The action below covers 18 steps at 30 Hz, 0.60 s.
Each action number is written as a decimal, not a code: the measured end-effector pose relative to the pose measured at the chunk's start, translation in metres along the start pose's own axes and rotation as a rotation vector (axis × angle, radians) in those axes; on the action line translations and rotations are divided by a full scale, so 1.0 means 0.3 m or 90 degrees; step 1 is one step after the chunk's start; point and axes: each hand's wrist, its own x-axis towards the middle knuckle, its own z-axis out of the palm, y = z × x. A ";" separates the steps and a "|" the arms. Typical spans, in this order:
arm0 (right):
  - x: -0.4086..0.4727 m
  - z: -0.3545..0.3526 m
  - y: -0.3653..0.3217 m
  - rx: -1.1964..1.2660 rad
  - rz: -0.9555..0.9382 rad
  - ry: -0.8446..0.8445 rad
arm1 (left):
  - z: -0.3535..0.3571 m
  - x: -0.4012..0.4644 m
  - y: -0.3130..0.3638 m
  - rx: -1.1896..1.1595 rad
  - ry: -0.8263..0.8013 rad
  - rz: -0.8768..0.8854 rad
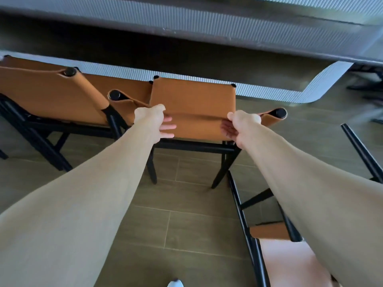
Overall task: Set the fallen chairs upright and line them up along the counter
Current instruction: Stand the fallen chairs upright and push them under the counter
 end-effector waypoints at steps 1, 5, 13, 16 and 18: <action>0.026 0.022 -0.033 -0.006 -0.001 0.006 | 0.017 0.030 0.032 0.001 -0.004 -0.006; 0.112 0.082 -0.130 -0.016 -0.004 0.021 | 0.080 0.125 0.127 -0.004 -0.011 -0.035; 0.211 0.137 -0.192 -0.018 -0.008 0.048 | 0.135 0.226 0.190 0.011 0.006 -0.045; 0.176 0.104 -0.184 -0.073 -0.022 0.029 | 0.125 0.185 0.185 0.029 0.003 -0.026; 0.143 0.033 -0.169 -0.096 -0.030 0.009 | 0.139 0.124 0.180 0.040 -0.021 -0.009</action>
